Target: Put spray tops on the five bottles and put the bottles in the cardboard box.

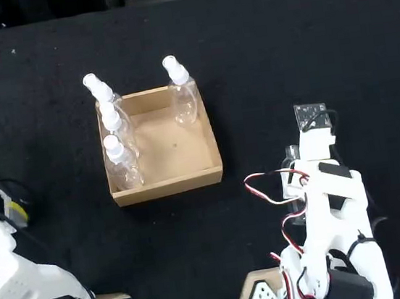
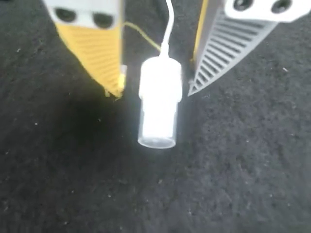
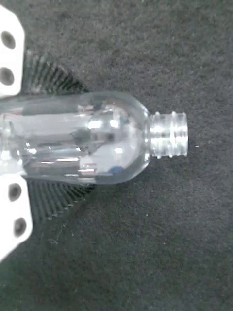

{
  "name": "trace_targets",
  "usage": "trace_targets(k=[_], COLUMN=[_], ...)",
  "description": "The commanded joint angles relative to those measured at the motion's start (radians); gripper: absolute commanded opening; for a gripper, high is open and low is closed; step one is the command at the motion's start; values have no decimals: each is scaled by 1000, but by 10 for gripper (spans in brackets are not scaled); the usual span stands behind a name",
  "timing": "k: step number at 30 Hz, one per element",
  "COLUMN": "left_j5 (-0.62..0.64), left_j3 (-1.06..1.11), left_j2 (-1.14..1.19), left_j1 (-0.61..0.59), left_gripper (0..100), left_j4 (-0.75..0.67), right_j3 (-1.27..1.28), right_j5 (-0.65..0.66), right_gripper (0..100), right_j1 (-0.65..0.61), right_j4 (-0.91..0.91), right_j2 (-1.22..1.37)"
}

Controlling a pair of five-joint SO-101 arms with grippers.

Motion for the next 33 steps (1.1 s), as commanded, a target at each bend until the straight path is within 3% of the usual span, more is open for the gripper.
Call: trace_targets(k=[1,10,15,20,25,33], left_j5=[-9,-11,-101,-107,-109,-170], left_j3=[-54,8,58,51,50,61], left_j2=[-8,-6,-9,-9,-11,-8], left_j1=[15,15,12,10,12,7], left_gripper=[159,127,130,133,195,194], left_j4=[-61,-66,-66,-66,-68,-66], right_j3=[1,1,1,1,1,1], right_j5=[2,2,0,0,0,0], right_gripper=[10,10,10,10,10,10], right_j1=[-12,-12,-11,-11,-11,-11], right_j4=[-18,-18,-18,-18,-18,-18], right_j2=[-51,-51,-51,-50,-50,-50])
